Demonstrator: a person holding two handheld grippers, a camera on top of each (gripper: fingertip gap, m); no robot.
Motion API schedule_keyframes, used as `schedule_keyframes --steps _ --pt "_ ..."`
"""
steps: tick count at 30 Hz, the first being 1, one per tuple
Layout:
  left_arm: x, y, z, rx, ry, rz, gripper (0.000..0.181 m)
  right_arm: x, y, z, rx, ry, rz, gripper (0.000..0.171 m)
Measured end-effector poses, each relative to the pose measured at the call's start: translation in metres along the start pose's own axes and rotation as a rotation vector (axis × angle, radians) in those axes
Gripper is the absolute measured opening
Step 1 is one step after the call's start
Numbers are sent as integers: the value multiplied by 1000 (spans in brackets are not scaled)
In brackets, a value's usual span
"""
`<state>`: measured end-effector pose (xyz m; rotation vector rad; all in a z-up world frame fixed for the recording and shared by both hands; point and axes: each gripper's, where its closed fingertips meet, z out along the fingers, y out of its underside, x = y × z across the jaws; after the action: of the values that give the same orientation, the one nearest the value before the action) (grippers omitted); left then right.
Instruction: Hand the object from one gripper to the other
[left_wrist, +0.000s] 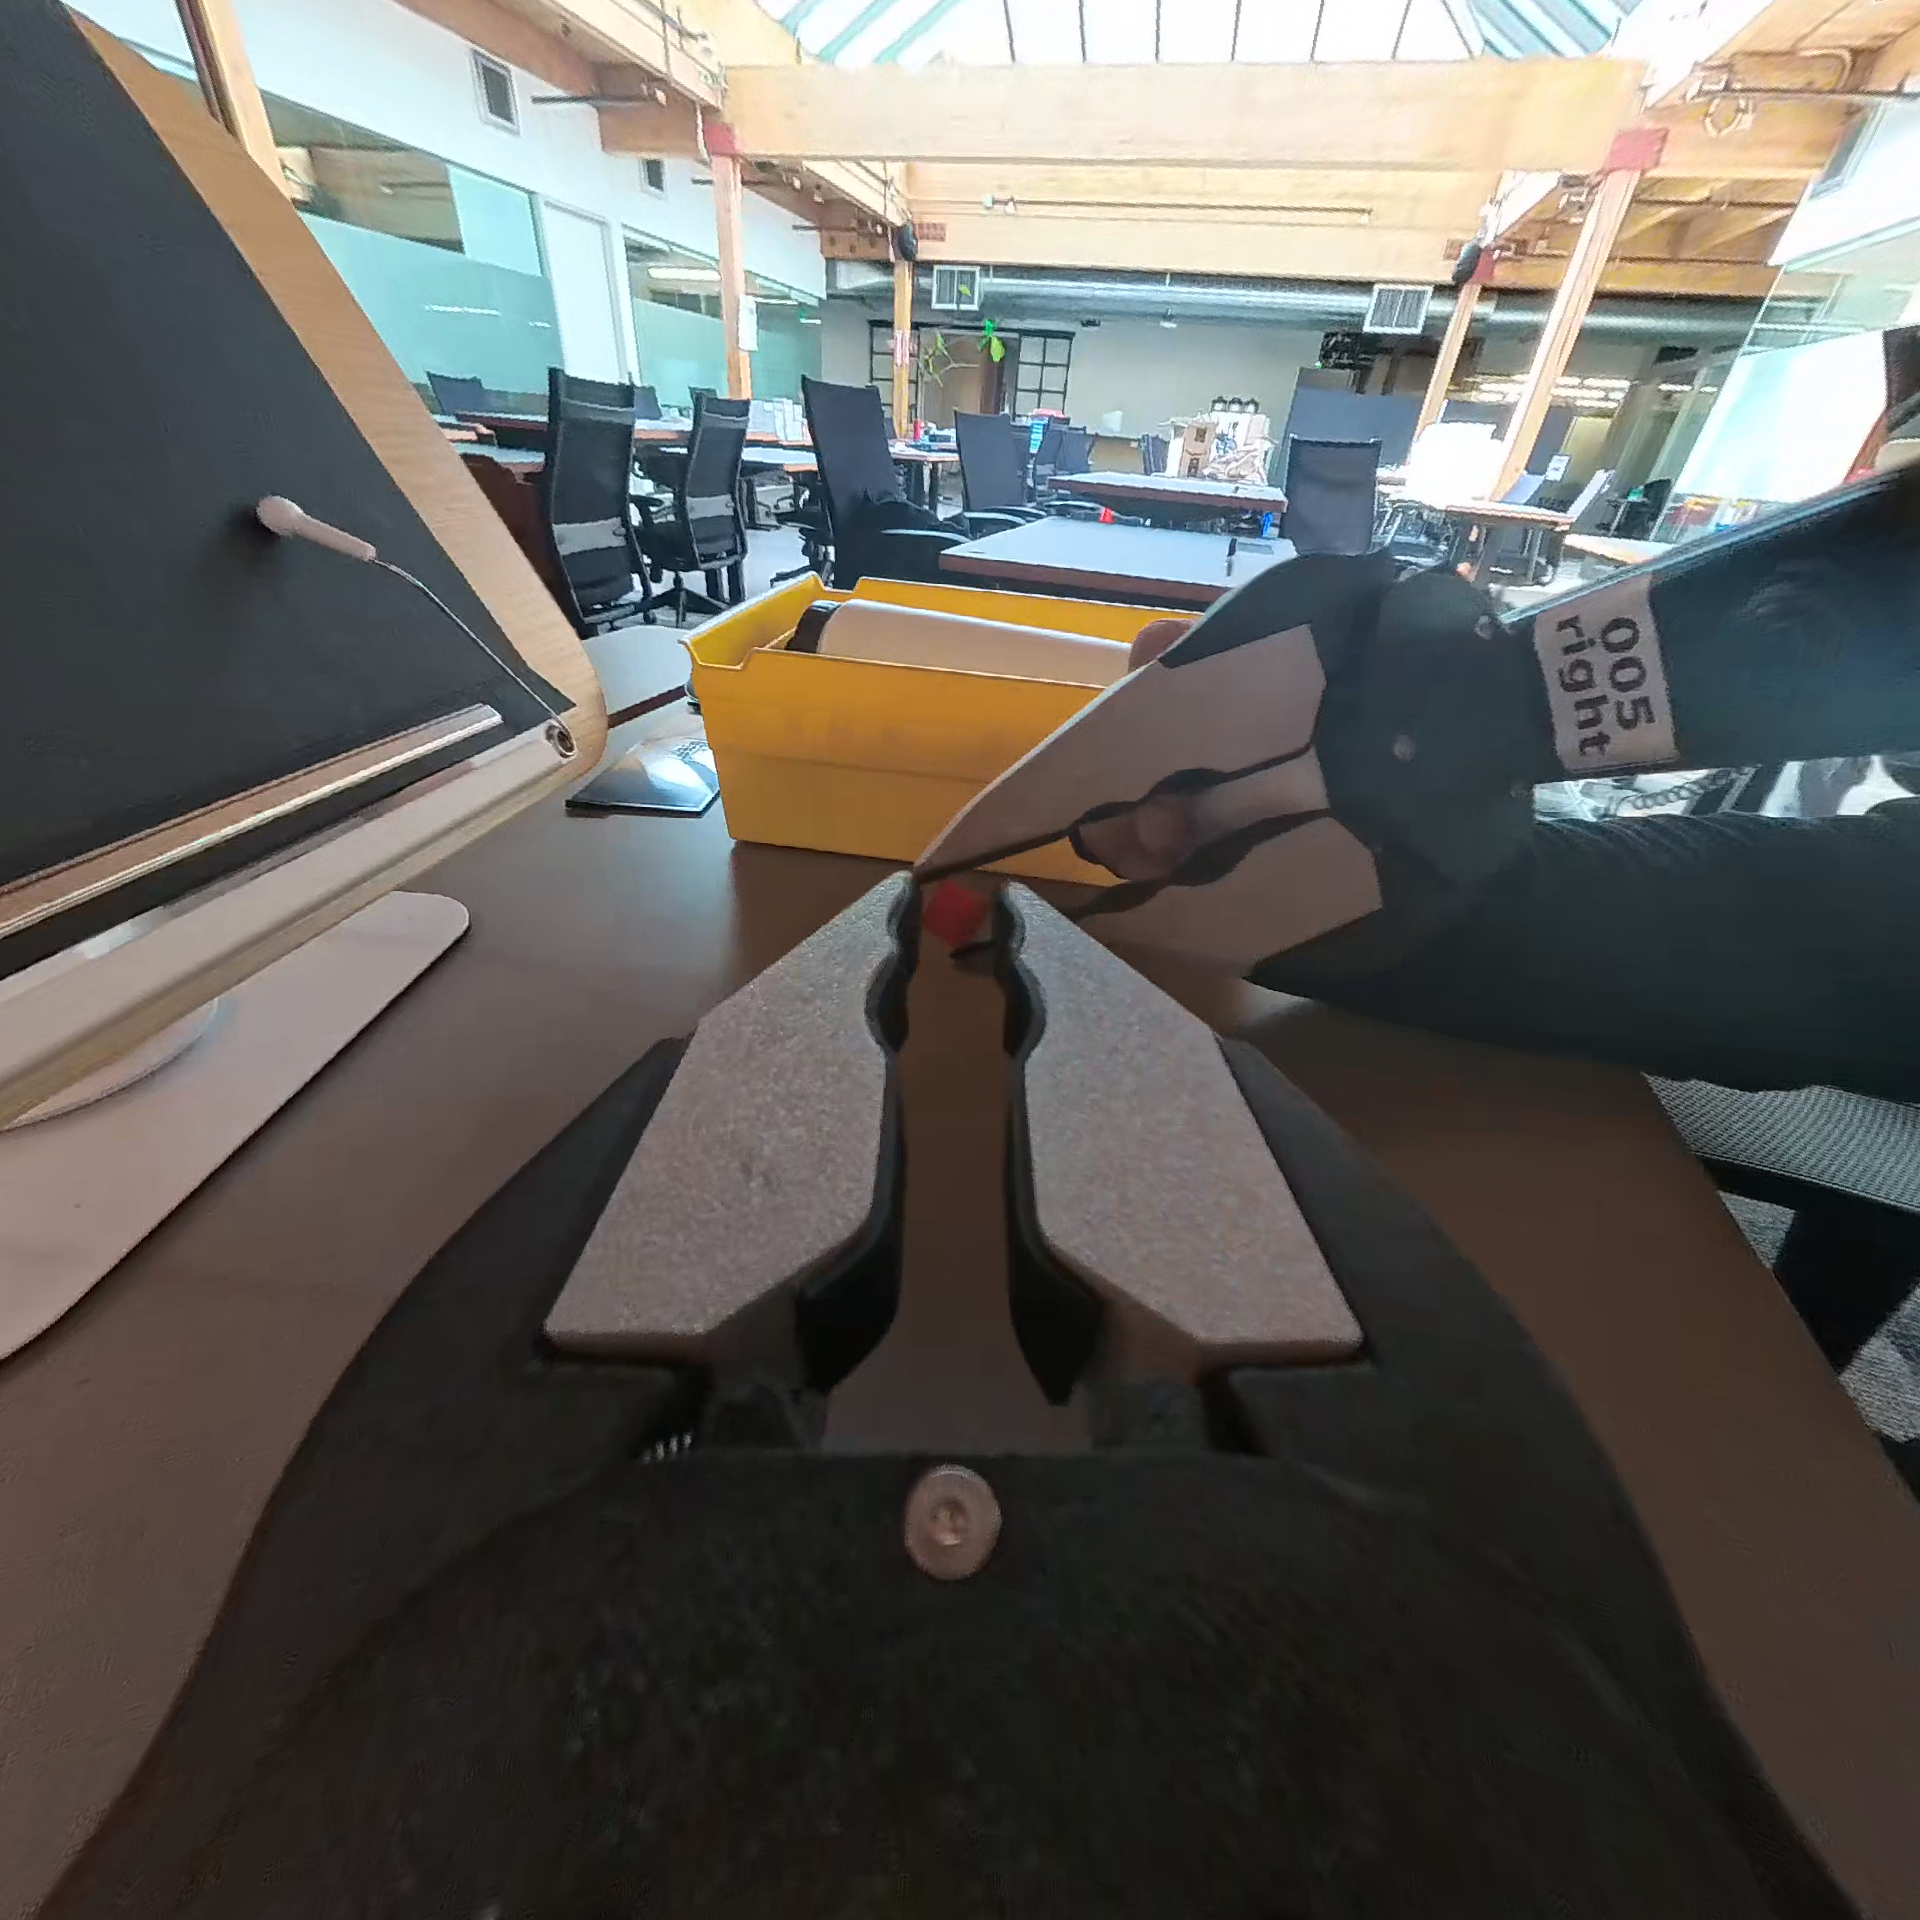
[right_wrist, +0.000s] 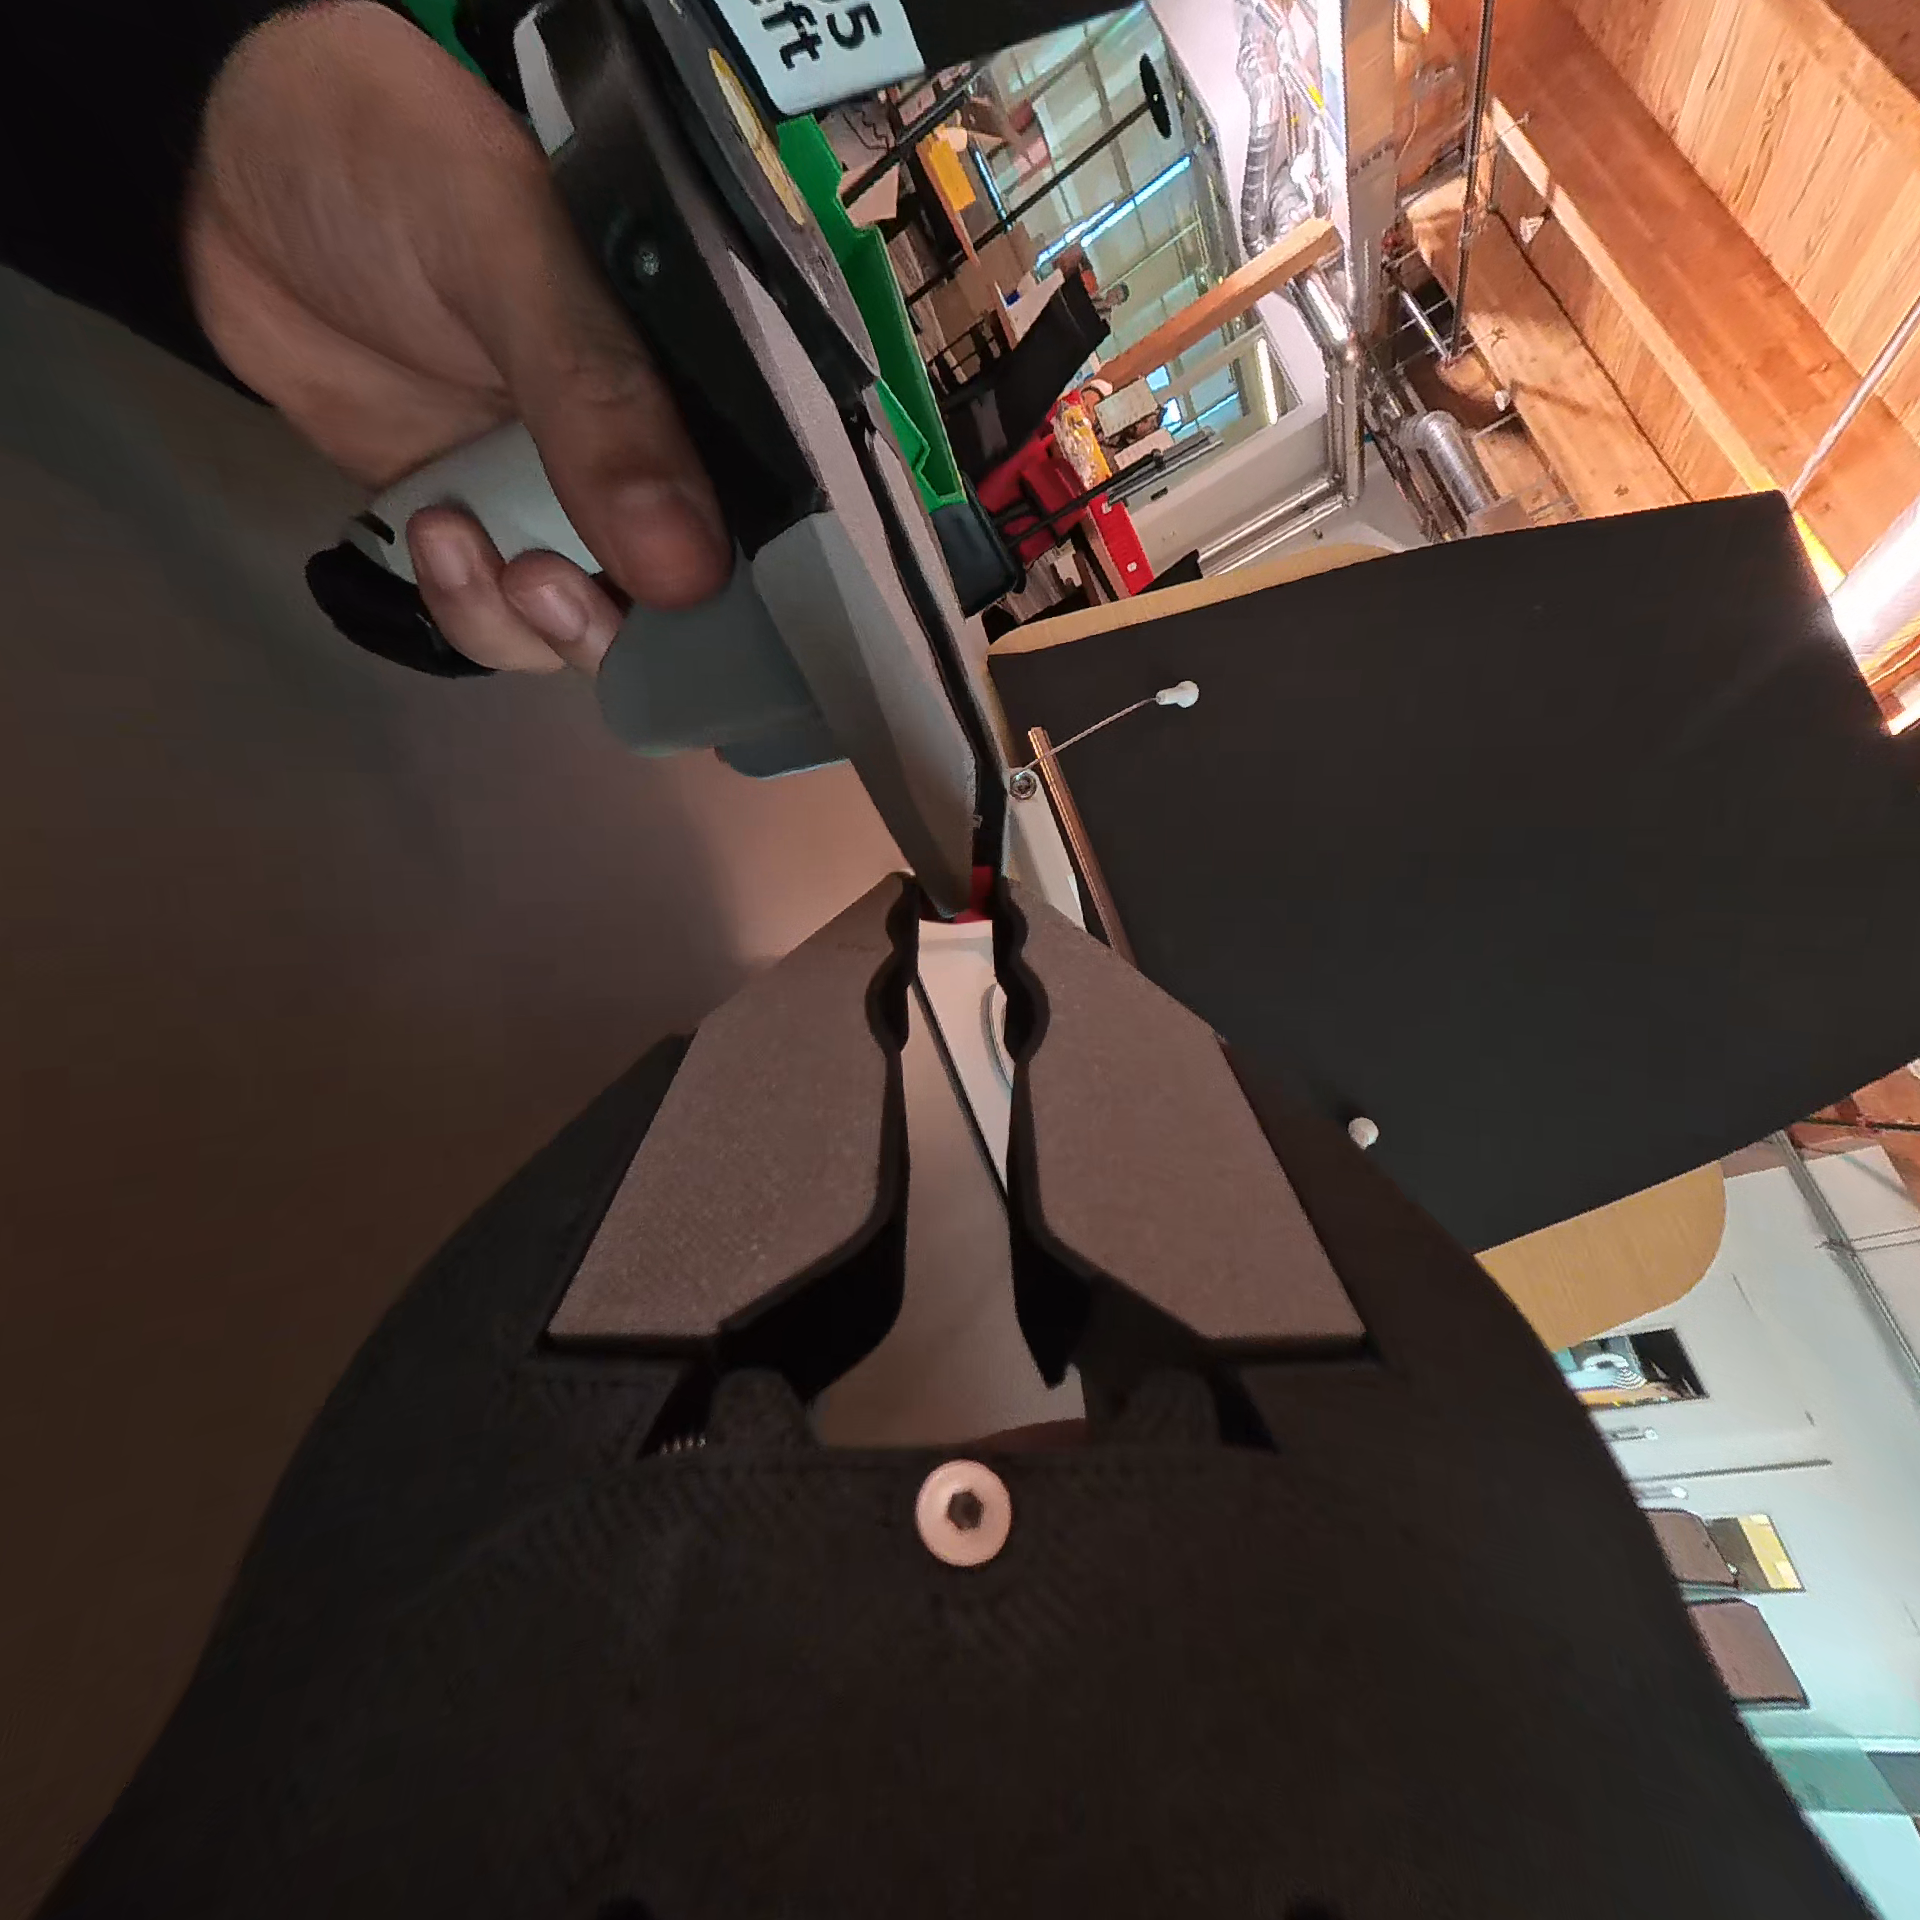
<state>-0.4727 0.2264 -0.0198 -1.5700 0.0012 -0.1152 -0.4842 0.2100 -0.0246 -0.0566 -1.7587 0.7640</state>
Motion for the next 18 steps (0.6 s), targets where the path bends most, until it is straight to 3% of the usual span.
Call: schedule_keyframes --steps 4,6,11,16,18 --pt "-4 2 0 -27 -20 37 9 0 4 2 -21 0 3 7" --pt "-16 0 -3 -35 -119 120 9 2 11 3 -36 -15 86 5" --pt "-32 -10 -15 -59 -349 548 8 2 23 5 18 -249 618 19" --pt "0 -6 -4 -62 -291 897 9 16 -2 -8 253 -440 998 23" --pt "10 -6 -2 -33 -267 964 9 14 -10 -15 313 -547 1089 16"
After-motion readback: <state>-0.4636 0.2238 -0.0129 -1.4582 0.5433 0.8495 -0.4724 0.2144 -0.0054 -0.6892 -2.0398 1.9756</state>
